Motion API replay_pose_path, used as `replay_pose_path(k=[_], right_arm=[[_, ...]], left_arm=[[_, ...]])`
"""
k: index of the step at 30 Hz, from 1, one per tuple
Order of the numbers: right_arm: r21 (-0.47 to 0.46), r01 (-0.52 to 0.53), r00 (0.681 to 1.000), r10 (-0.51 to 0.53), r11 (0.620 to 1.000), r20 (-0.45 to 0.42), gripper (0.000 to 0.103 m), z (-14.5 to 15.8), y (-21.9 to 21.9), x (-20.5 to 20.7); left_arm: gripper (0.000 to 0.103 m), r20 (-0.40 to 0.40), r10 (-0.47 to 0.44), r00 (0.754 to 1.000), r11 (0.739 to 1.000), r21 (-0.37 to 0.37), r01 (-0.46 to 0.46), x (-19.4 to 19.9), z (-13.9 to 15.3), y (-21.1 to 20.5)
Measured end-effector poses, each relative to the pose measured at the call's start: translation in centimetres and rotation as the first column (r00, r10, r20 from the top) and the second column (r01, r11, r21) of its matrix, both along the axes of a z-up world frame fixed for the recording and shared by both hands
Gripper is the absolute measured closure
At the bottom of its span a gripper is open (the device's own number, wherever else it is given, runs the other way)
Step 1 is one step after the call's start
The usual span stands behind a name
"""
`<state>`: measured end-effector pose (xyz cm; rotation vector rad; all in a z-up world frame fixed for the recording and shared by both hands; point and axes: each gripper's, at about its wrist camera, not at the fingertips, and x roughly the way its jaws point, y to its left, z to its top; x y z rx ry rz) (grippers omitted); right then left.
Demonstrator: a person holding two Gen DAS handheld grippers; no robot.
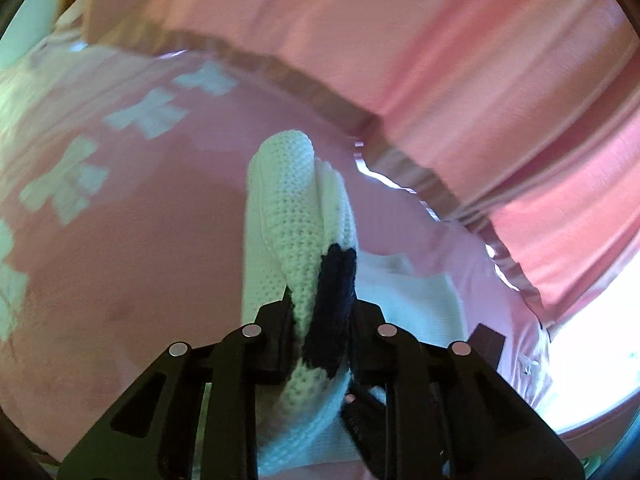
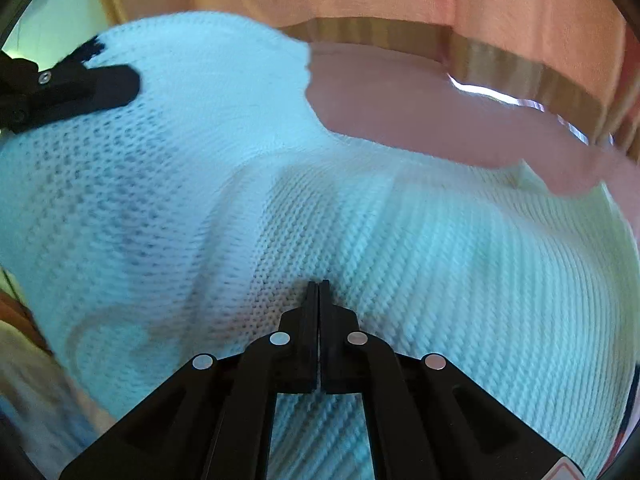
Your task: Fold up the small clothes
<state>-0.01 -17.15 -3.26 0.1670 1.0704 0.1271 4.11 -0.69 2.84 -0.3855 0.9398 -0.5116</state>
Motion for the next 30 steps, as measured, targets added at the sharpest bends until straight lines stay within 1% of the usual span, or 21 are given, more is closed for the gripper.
replay_pose_path(k=[2, 4, 5, 8, 10, 12, 13, 14, 15, 16, 17, 18, 19, 20, 21, 22, 24, 25, 27, 30], right_arm=[[-0.011, 0.029, 0.999, -0.029, 1.0, 0.014, 0.103, 1.4, -1.5, -1.5], [-0.05, 0.077, 0.997, -0.075, 0.996, 0.035, 0.099, 3.3, -3.9, -3.9], [-0.067, 0.101, 0.994, -0.098, 0.993, 0.045, 0.098, 4.1, -5.1, -5.1], [-0.084, 0.199, 0.978, -0.191, 0.976, 0.087, 0.095, 6.2, -9.9, -9.5], [-0.083, 0.247, 0.967, -0.24, 0.965, 0.092, 0.093, 6.4, -11.9, -11.6], [-0.073, 0.299, 0.953, -0.294, 0.951, 0.078, 0.093, 6.0, -14.4, -13.4], [-0.063, 0.322, 0.946, -0.318, 0.945, 0.066, 0.091, 5.8, -15.3, -14.0], [-0.051, 0.339, 0.94, -0.336, 0.94, 0.054, 0.091, 5.6, -16.0, -14.3], [-0.036, 0.349, 0.937, -0.347, 0.937, 0.046, 0.09, 5.6, -16.4, -14.8], [-0.03, 0.347, 0.937, -0.345, 0.938, 0.047, 0.086, 5.6, -16.5, -14.8], [-0.019, 0.332, 0.942, -0.331, 0.943, 0.055, 0.08, 5.9, -16.4, -15.0], [-0.01, 0.32, 0.945, -0.319, 0.947, 0.066, 0.065, 6.3, -16.2, -14.9], [-0.002, 0.31, 0.948, -0.308, 0.951, 0.076, 0.051, 6.4, -16.1, -14.7], [0.009, 0.29, 0.953, -0.29, 0.957, 0.086, 0.048, 6.7, -15.8, -14.5], [0.027, 0.261, 0.96, -0.263, 0.965, 0.098, 0.047, 7.2, -15.4, -14.1], [0.052, 0.238, 0.965, -0.242, 0.97, 0.104, 0.045, 7.7, -15.0, -13.6], [0.112, 0.194, 0.974, -0.205, 0.975, 0.095, 0.039, 7.9, -14.6, -12.3], [0.146, 0.171, 0.979, -0.185, 0.974, 0.084, 0.036, 7.8, -14.1, -11.6], [0.205, 0.147, 0.987, -0.157, 0.968, 0.034, 0.035, 6.8, -13.4, -9.6], [0.241, 0.158, 0.987, -0.149, 0.958, -0.056, 0.035, 4.4, -12.8, -7.0]], left_arm=[[0.083, 0.012, -0.029, 0.999, 1.0, 0.002, 0.029, -0.5, 0.5, -1.7], [0.083, 0.021, -0.068, 0.997, 0.998, 0.011, 0.068, -1.3, 0.8, -4.1], [0.083, 0.025, -0.093, 0.995, 0.995, 0.025, 0.092, -1.9, 0.8, -5.6], [0.083, 0.03, -0.153, 0.988, 0.987, 0.059, 0.151, -3.4, 0.4, -8.9], [0.083, 0.025, -0.212, 0.977, 0.973, 0.1, 0.209, -5.0, -0.6, -12.0], [0.082, 0.002, -0.26, 0.965, 0.953, 0.159, 0.257, -6.4, -2.3, -14.6], [0.079, -0.011, -0.274, 0.962, 0.944, 0.186, 0.272, -7.0, -3.5, -15.6], [0.076, -0.009, -0.282, 0.959, 0.939, 0.202, 0.278, -7.5, -4.1, -16.2], [0.075, 0.018, -0.293, 0.956, 0.931, 0.232, 0.281, -8.6, -4.6, -16.4], [0.071, 0.051, -0.304, 0.951, 0.925, 0.253, 0.283, -9.6, -4.7, -16.2], [0.063, 0.09, -0.316, 0.944, 0.919, 0.275, 0.281, -10.6, -4.3, -15.6], [0.056, 0.115, -0.318, 0.941, 0.919, 0.283, 0.276, -11.5, -3.9, -15.0], [0.042, 0.142, -0.312, 0.939, 0.923, 0.281, 0.264, -12.2, -3.5, -14.0], [0.039, 0.18, -0.299, 0.937, 0.931, 0.269, 0.245, -13.2, -3.1, -12.5], [0.038, 0.213, -0.28, 0.936, 0.939, 0.265, 0.22, -14.0, -2.8, -11.3], [0.035, 0.245, -0.259, 0.934, 0.944, 0.269, 0.192, -14.5, -2.7, -10.4], [0.032, 0.291, -0.23, 0.929, 0.949, 0.28, 0.147, -15.4, -3.2, -9.0], [0.032, 0.293, -0.229, 0.928, 0.947, 0.287, 0.143, -15.4, -3.5, -8.7], [0.032, 0.274, -0.234, 0.933, 0.937, 0.319, 0.141, -15.3, -4.8, -8.5], [0.032, 0.225, -0.265, 0.938, 0.92, 0.352, 0.175, -14.8, -6.5, -8.6]])
